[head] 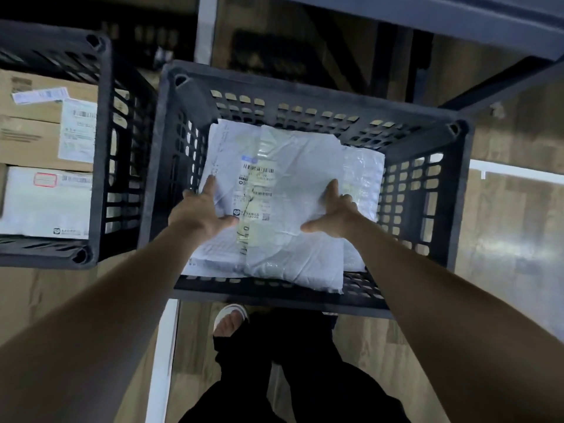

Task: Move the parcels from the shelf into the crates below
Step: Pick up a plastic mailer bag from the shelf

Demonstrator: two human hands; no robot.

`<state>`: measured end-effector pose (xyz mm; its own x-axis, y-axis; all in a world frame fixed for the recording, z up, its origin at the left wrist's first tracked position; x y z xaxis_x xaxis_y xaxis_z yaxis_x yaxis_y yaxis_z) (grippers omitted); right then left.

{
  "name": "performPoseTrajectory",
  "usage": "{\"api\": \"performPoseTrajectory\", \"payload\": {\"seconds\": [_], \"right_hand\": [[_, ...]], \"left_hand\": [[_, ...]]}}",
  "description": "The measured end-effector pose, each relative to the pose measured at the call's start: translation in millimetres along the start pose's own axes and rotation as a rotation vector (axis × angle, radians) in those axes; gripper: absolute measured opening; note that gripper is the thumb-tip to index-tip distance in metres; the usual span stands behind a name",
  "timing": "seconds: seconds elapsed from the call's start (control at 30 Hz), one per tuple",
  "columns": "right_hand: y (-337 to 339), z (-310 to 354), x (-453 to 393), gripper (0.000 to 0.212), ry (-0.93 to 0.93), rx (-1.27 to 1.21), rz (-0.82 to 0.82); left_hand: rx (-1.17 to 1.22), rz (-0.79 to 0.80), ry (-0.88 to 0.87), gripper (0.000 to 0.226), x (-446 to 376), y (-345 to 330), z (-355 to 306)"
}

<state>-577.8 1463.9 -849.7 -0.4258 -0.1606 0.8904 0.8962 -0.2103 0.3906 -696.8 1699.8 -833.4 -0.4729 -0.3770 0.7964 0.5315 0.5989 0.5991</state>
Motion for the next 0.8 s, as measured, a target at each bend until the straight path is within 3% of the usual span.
{"api": "performPoseTrajectory", "payload": {"seconds": [0.2,0.33,0.47,0.57,0.7,0.8], "right_hand": [[-13,-9,-17,0.123,0.089,0.047,-0.123],[-10,-4,-18,0.124,0.140,0.309,-0.215],[-17,17,-15,0.122,0.314,0.564,-0.180],[-31,19,-22,0.126,0.349,0.636,-0.064],[-40,15,-43,0.130,0.313,0.707,-0.047],[-53,10,-58,0.131,0.303,0.710,-0.094]], "left_hand": [[0.018,-0.075,-0.007,0.100,-13,-27,-1],[-0.040,-0.115,0.003,0.099,-15,-29,-5],[-0.425,-0.168,-0.237,0.110,-23,-11,-43],[-0.664,-0.068,-0.431,0.119,-34,-20,-69],[-0.794,-0.004,-0.416,0.123,-54,-36,-70],[-0.786,-0.040,-0.365,0.111,-65,-51,-66]]}}
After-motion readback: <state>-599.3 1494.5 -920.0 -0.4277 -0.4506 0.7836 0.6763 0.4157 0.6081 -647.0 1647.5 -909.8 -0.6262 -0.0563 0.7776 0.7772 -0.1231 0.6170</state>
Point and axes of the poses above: each hand's wrist, its own x-axis away from the middle knuckle, its own y-axis out of the back of the hand, z = x × y, the point moved 10 cm from there along -x, towards the middle knuckle, and after that the axes turned 4 degrees about -x, right-handed, at the moved point
